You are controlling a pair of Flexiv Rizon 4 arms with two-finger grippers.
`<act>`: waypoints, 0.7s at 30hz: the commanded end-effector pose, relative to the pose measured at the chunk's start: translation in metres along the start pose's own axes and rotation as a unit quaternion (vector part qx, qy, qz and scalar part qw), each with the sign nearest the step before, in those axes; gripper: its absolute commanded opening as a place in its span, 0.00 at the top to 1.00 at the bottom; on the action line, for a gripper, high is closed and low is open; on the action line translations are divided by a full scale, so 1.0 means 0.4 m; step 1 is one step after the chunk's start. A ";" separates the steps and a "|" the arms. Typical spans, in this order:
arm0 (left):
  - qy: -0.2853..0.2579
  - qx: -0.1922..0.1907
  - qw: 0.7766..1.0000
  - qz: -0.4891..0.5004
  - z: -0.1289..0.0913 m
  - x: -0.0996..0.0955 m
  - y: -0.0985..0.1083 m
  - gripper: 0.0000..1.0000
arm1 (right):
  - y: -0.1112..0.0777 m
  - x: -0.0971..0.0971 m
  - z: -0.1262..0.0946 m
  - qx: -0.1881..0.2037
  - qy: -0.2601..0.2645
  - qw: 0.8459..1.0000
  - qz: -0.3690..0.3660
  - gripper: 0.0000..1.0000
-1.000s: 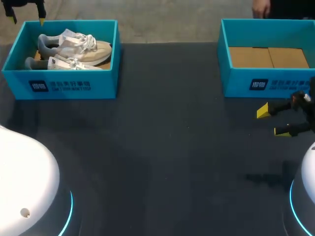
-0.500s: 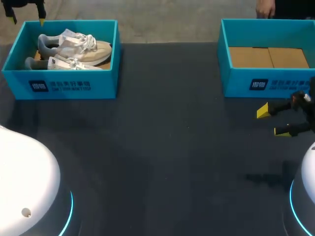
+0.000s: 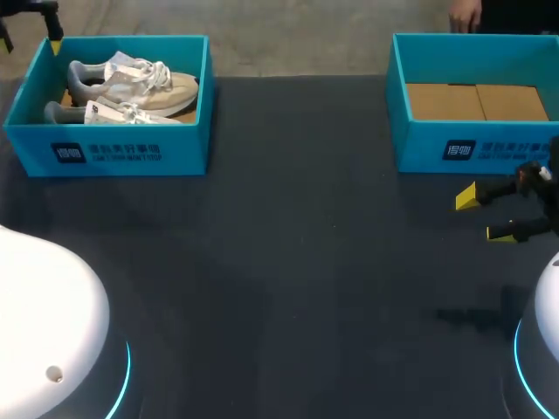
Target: Take the shoe out of the shoebox, open the shoe tongue, remove and reinsert the insole, then place the shoe into the shoebox
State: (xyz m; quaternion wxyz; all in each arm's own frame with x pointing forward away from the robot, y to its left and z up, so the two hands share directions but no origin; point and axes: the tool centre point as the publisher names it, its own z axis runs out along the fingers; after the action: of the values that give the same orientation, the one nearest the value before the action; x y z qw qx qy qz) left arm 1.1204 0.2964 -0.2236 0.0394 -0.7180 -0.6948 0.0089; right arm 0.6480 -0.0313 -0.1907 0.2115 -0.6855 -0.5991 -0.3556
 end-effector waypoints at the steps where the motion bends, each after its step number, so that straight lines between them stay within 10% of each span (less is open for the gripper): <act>1: -0.003 -0.019 1.000 0.005 0.009 0.002 -0.060 0.00 | -0.027 0.002 -0.013 -0.088 -0.002 0.996 0.001 0.00; 21: -0.007 -0.044 0.999 0.002 0.083 -0.026 -0.138 0.00 | -0.027 0.002 -0.013 -0.088 -0.002 0.996 0.001 0.00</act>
State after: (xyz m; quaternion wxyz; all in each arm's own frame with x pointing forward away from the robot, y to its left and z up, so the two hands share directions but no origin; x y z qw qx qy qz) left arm 1.0662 0.2909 -0.2488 0.0206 -0.7208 -0.6928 0.0010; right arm 0.6480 -0.0313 -0.1907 0.2115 -0.6856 -0.5990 -0.3556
